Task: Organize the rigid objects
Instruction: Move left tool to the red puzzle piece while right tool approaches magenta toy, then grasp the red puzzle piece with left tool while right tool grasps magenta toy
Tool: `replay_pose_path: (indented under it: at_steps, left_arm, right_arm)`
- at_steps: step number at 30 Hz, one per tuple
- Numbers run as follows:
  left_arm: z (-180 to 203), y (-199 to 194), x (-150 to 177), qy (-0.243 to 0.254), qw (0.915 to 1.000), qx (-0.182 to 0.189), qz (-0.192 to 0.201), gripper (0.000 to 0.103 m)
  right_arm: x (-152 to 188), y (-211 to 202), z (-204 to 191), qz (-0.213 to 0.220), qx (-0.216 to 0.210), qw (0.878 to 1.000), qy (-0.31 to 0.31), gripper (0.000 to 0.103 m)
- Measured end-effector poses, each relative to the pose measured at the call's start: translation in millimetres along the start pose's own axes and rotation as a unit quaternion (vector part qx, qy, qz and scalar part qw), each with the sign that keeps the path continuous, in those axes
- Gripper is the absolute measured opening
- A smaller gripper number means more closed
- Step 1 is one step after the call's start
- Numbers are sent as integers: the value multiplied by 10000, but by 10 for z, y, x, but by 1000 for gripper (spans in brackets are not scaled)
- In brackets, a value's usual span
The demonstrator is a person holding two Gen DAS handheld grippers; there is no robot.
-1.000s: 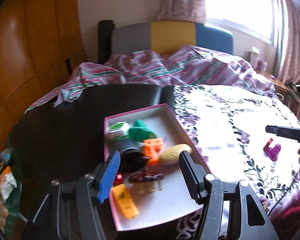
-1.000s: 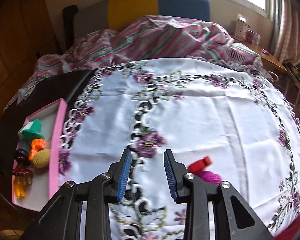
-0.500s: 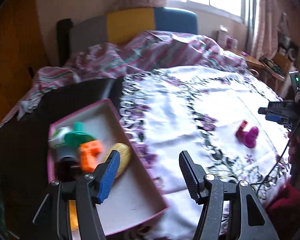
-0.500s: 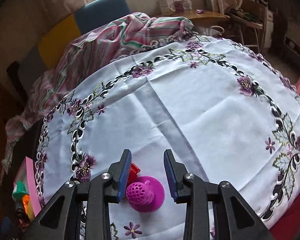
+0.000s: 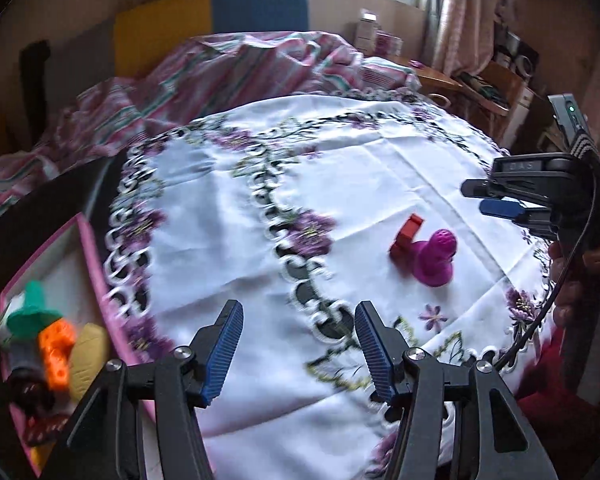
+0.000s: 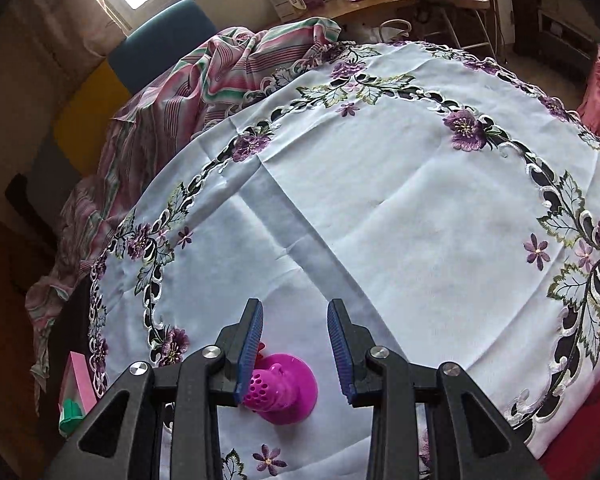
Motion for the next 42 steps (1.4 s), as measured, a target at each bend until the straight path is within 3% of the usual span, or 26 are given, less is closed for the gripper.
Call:
replay_pose_path:
  at_steps: [10, 19, 24, 25, 31, 36, 42]
  left_arm:
    - [494, 596, -334, 640, 9947, 771, -234, 46]
    - [776, 990, -524, 1115, 9875, 1057, -357, 44]
    - [824, 1231, -540, 839, 9850, 1386, -598, 15]
    - [811, 1219, -539, 766, 9853, 1417, -564, 15]
    - [508, 1069, -394, 256, 9909, 1214, -514, 15]
    - [148, 882, -162, -200, 9953, 786, -525, 15]
    - [-39, 581, 132, -379, 9971, 490, -449, 15]
  right_arm:
    - [-30, 49, 64, -132, -115, 9996, 221, 33]
    - [-39, 91, 91, -204, -120, 9993, 302, 33]
    - [-36, 112, 97, -229, -107, 9993, 285, 33]
    - [-34, 123, 93, -251, -110, 9993, 264, 33]
    - [13, 173, -14, -372, -169, 9992, -31, 33]
    - [142, 249, -193, -687, -403, 9961, -378, 33]
    - [284, 277, -311, -894, -388, 9923, -764, 33]
Point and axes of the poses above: each gripper's, at about its wrist camera, not at the fingertips, and y roughly the way its jaws point, z to its right, x to its underside, the point moved 7 cm from there along y, roughly the way its jaws point, and after that the axes turned 4 degrees about y, right-handed, at the moved point
